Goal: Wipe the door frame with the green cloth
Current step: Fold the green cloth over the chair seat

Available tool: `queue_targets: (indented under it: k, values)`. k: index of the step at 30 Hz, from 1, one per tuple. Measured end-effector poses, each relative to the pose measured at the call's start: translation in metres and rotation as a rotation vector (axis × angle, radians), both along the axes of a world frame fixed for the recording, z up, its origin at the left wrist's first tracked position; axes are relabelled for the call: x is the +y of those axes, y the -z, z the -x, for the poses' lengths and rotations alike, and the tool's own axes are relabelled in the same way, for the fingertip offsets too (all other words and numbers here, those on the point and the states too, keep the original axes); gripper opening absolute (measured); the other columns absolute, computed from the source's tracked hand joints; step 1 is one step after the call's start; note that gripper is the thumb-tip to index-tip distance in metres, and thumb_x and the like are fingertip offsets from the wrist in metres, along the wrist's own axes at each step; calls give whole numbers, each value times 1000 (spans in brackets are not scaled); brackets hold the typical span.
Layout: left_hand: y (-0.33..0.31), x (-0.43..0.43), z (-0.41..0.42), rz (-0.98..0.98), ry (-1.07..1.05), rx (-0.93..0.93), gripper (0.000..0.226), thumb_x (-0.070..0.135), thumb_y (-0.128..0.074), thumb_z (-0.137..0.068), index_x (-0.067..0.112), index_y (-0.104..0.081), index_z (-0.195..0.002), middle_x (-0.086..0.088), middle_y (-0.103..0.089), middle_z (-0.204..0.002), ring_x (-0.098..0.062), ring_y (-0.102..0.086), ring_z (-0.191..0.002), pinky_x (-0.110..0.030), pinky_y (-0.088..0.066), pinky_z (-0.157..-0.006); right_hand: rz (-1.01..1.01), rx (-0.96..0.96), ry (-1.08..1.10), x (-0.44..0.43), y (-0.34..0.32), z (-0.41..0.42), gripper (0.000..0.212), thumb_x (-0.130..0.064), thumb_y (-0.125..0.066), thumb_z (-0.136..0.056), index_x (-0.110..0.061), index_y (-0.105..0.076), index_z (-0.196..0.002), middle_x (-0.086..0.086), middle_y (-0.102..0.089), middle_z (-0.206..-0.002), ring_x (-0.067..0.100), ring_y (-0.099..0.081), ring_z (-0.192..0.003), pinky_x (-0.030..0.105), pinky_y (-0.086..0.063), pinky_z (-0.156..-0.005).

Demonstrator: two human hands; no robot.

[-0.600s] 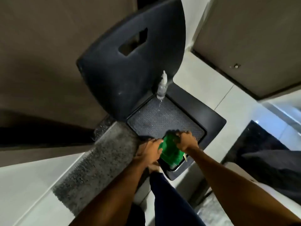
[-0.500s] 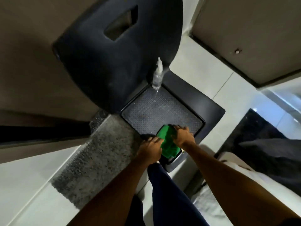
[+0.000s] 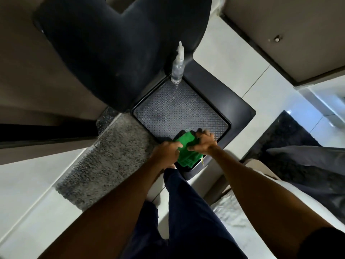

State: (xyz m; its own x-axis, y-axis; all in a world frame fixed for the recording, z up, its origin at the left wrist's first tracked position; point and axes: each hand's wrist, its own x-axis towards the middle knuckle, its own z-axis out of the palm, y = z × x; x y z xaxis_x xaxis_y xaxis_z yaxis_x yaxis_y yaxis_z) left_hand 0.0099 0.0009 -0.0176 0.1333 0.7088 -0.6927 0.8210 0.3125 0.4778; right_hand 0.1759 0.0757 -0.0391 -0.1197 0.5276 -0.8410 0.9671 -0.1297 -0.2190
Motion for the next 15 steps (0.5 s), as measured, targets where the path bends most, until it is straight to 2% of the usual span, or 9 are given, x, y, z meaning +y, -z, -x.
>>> queue_targets:
  k: [1,3,5,7,10,13,15]
  values:
    - [-2,-1,4,-66,-39,13,43,21,-51,-94,24,-52,-137,-9,-55,-139,-32,-48,-129,-41,-42,-107,58,60,17,-1,-4,1,65,-31,-78,-77,-18,-51,-134,14,-50,-134,32,-44,-127,37,-42,-105]
    - [-9,-4,12,-137,-117,-2,58,25,-61,-90,21,-42,-145,-10,-48,-145,-33,-42,-134,-41,-38,-109,127,189,83,-5,-14,5,48,-16,-80,-76,-11,-58,-119,9,-66,-114,26,-61,-103,30,-52,-84]
    - [-17,-7,22,-95,-175,-26,77,31,-70,-85,17,-32,-150,-13,-42,-150,-34,-37,-138,-41,-34,-112,90,291,94,-8,-30,14,37,-12,-83,-73,-11,-56,-98,4,-62,-91,19,-56,-83,28,-47,-68]
    - [-23,-13,30,-43,-219,-49,75,34,-74,-82,12,-40,-145,-16,-51,-142,-33,-45,-133,-39,-39,-109,91,445,138,-12,-45,25,38,-3,-83,-71,-12,-50,-88,8,-56,-85,18,-52,-81,31,-43,-73]
    - [-39,-25,51,-34,-409,-171,52,25,-74,-83,4,-53,-126,-20,-66,-122,-32,-61,-115,-43,-49,-97,138,612,263,-18,-71,47,41,9,-80,-69,-15,-52,-86,7,-61,-85,20,-56,-84,36,-46,-77]
    - [-65,-49,89,-99,-554,-246,41,18,-73,-85,0,-57,-118,-20,-68,-115,-30,-66,-108,-43,-53,-94,189,658,230,-27,-100,77,35,-1,-80,-74,-13,-64,-103,8,-70,-101,18,-65,-91,34,-52,-85]
    - [-87,-72,124,-169,-645,-264,33,18,-72,-86,3,-57,-112,-17,-70,-110,-28,-67,-103,-43,-55,-90,233,707,192,-38,-122,107,25,-7,-76,-81,-12,-68,-104,3,-75,-96,14,-69,-88,24,-55,-77]
